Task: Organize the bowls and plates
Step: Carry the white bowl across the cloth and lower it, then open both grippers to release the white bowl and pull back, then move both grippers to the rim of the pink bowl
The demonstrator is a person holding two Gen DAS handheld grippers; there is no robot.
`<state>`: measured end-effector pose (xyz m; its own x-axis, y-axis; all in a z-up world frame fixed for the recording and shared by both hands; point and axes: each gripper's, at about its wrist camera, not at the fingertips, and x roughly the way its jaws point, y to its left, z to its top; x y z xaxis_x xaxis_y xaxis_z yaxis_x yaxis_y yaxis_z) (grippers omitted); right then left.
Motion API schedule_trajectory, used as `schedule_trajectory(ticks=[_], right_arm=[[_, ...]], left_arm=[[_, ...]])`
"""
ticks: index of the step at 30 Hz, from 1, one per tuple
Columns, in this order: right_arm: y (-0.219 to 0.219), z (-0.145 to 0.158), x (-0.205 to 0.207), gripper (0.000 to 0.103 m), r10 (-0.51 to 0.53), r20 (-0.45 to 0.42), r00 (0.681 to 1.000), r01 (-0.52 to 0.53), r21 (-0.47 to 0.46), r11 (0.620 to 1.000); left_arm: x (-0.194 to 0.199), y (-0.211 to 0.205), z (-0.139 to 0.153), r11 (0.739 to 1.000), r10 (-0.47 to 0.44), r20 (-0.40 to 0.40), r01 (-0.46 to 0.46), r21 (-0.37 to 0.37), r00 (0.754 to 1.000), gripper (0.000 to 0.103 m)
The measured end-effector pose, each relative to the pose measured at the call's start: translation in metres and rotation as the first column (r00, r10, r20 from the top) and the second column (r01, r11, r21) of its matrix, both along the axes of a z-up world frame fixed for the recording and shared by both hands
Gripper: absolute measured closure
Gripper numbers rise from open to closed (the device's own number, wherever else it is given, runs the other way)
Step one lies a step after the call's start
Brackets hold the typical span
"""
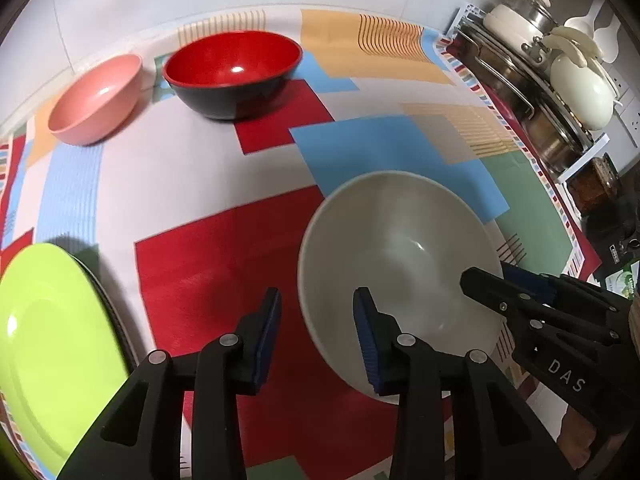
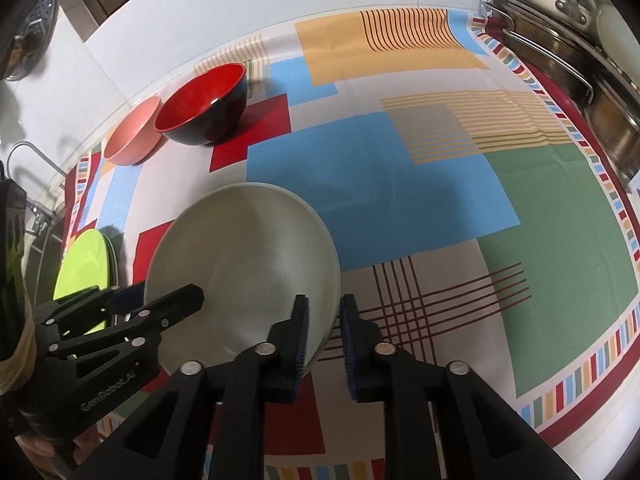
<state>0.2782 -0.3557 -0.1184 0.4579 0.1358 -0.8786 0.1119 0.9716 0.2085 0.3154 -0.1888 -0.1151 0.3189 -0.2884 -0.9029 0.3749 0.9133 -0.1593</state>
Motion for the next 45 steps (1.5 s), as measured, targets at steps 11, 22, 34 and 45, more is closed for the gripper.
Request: schedule_trajectory(ticks=[11,22,34,45], right_arm=[[0.012,0.031,-0.006,0.070,-0.051,0.118,0.992,0.059,-0.065,0.996],[0.069,0.062,0.006,0.070,-0.009,0.215,0.976,0.012,-0.015,1.000],[0.147,0.077,0.037,0.070,0.053,0.273,0.961,-0.057,0.007,0.998],[0.198,0.079,0.079,0.070,0.042,0.275,0.960,-0.063,0.066,0.996]], left_arm=[[-0.001,0.034,0.036,0.999,0.038,0.135,-0.037,-0.007,0.990,0.049],[0.011,0.098,0.072,0.994,0.108,0.250,-0.103,-0.032,0.962,0.046],[0.037,0.176,0.085,0.987,0.156,0.312,-0.163,-0.004,0.937,0.046],[0.079,0.223,0.094,0.985,0.159,0.343,-0.174,0.015,0.926,0.046]])
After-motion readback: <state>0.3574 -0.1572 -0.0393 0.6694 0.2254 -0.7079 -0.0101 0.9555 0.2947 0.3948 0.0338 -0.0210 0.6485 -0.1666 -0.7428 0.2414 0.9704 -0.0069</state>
